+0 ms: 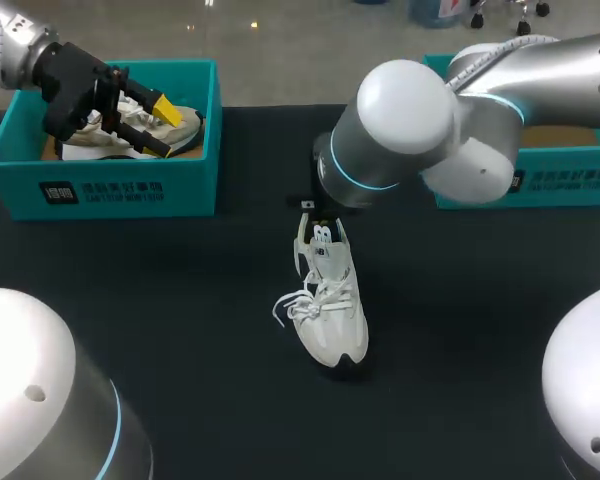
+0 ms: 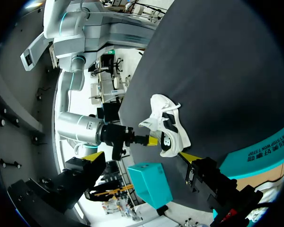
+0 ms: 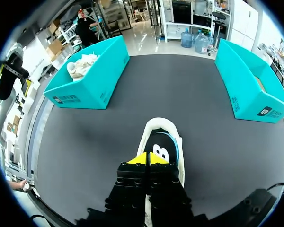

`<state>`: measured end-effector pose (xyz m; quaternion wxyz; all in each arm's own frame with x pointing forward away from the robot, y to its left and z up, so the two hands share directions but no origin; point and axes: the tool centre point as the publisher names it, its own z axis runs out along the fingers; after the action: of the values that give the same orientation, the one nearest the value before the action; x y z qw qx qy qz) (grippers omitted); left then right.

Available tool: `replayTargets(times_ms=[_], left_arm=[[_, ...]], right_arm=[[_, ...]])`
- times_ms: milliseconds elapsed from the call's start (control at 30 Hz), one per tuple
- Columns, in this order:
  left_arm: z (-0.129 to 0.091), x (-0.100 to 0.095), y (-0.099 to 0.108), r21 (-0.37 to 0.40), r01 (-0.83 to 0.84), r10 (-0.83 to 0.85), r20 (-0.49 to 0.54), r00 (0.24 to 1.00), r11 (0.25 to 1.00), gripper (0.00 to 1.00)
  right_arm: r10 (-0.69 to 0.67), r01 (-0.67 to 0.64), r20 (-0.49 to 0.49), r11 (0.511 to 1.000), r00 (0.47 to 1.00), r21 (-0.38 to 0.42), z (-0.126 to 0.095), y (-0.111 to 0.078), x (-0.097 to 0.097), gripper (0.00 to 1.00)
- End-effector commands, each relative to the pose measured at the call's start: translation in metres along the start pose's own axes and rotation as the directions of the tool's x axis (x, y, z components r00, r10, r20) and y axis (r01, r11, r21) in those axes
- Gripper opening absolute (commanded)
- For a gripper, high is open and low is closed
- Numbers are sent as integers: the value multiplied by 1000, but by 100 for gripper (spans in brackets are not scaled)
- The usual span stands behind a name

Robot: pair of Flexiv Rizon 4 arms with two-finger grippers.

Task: Take the shoe out of the shoebox, open the shoe tongue, remove and reinsert the insole, then place the shoe into the shoebox

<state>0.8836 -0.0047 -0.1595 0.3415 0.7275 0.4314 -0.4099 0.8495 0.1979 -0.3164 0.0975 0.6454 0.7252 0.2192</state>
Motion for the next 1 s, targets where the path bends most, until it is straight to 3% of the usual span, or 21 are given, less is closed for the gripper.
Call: replayTargets(times_ms=[33,300,1000], left_arm=[[-1,0,0,2,-1,1,-3,1000,1000,100],[-1,0,0,2,-1,1,-3,1000,1000,100],[-1,0,0,2,-1,1,-3,1000,1000,100]], right_arm=[[2,-2,79,1000,997,-6,-1,-2,4,0],[-15,7,95,996,995,91,23,-15,-5,0],[-33,4,125,973,992,231,42,-37,-27,0]])
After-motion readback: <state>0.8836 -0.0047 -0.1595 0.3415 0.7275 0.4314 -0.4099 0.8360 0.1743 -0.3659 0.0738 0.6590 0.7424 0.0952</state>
